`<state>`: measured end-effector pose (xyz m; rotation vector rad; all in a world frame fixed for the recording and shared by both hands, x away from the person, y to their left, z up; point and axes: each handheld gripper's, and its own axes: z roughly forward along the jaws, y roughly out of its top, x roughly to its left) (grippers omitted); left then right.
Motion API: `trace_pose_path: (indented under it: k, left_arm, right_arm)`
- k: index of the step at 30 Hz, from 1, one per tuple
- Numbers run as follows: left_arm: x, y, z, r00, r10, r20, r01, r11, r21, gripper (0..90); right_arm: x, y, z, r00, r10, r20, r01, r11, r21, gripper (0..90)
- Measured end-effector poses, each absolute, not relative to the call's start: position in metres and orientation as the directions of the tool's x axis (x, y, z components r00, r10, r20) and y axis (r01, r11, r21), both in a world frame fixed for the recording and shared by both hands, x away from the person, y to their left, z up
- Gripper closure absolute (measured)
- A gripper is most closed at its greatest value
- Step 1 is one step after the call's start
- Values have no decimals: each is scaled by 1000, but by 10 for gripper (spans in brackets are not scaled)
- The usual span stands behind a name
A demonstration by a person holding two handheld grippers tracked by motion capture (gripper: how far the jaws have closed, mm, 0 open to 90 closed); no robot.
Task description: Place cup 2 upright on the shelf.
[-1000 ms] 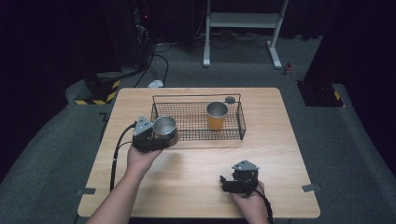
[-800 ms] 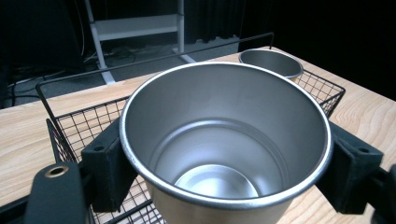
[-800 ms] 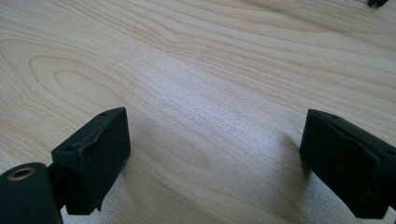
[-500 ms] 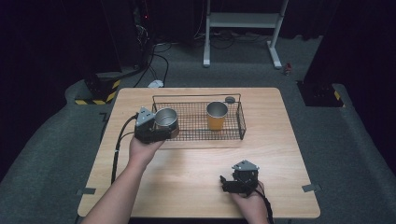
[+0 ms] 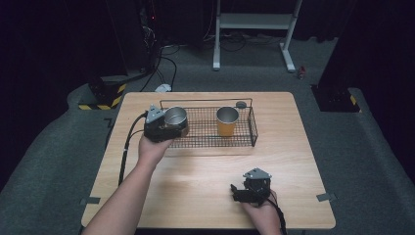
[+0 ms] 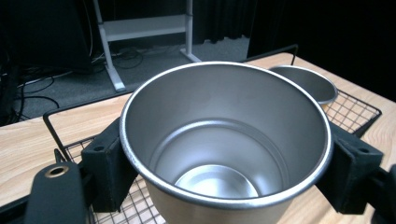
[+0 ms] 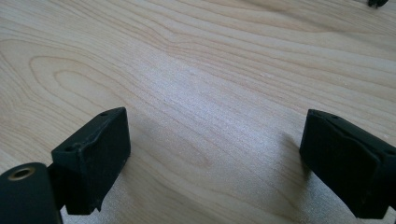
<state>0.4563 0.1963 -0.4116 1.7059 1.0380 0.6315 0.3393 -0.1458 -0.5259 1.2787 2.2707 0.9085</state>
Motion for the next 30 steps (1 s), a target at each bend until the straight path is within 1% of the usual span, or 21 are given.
trace_pose_path:
  k: [3, 4, 9, 12, 14, 16, 22, 30]
  left_arm:
    - [461, 197, -414, 486, 871, -74, 353, -118, 928, 189]
    - [466, 198, -416, 482, 873, -78, 371, -122, 921, 189]
    - [475, 195, -416, 481, 874, -69, 375, -134, 917, 189]
    - [479, 193, -416, 477, 876, -79, 366, -116, 923, 189]
    - [483, 193, -416, 476, 875, -88, 389, -120, 914, 189]
    - [486, 190, -416, 477, 876, -74, 391, -136, 910, 189]
    - [493, 188, -417, 469, 880, -70, 392, -136, 910, 189]
    - [504, 187, -422, 455, 887, -78, 423, -138, 896, 189]
  right_arm:
    - [339, -146, -526, -514, 858, -13, 612, 377, 695, 86]
    - [339, -146, -526, -514, 858, -13, 612, 377, 695, 86]
    - [339, -146, -526, -514, 858, -12, 612, 377, 695, 86]
    - [339, -146, -526, -514, 858, -12, 612, 377, 695, 86]
    - [339, -146, -526, -514, 858, -13, 612, 377, 695, 86]
    - [339, -146, -526, -514, 858, -13, 612, 377, 695, 86]
    - [339, -146, -526, -514, 858, -13, 612, 377, 695, 86]
    - [339, -146, -526, -514, 858, -13, 612, 377, 695, 86]
